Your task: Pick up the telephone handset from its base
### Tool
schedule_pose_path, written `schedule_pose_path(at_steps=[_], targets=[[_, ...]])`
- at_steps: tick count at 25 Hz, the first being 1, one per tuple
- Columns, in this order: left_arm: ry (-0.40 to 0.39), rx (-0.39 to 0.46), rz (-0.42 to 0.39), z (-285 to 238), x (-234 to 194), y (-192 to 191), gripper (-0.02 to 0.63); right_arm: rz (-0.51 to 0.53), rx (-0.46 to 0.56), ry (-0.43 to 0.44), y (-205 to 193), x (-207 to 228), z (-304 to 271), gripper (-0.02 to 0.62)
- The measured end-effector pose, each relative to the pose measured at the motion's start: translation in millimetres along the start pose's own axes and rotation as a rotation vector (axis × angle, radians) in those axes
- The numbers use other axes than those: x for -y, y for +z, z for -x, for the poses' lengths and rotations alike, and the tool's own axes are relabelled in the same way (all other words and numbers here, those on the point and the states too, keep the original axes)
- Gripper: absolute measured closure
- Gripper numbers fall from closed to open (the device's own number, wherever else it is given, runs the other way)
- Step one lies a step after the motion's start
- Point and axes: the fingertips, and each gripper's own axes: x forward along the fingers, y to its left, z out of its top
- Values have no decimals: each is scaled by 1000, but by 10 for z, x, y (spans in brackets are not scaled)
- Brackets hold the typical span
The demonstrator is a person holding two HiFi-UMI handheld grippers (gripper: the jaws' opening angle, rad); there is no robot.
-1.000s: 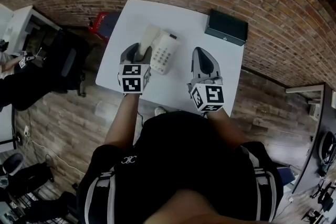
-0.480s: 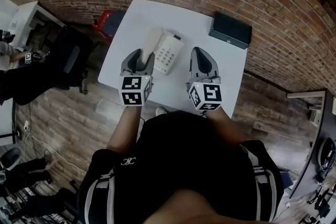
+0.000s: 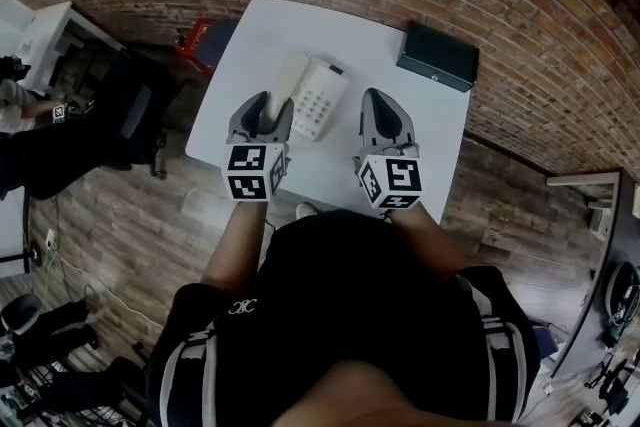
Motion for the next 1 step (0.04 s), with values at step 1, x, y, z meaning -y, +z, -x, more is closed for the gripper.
schedule_pose_path(at_steps=[1], targets=[[1, 1, 0, -2, -4, 1, 419, 0, 0, 1, -3, -2, 0, 597]])
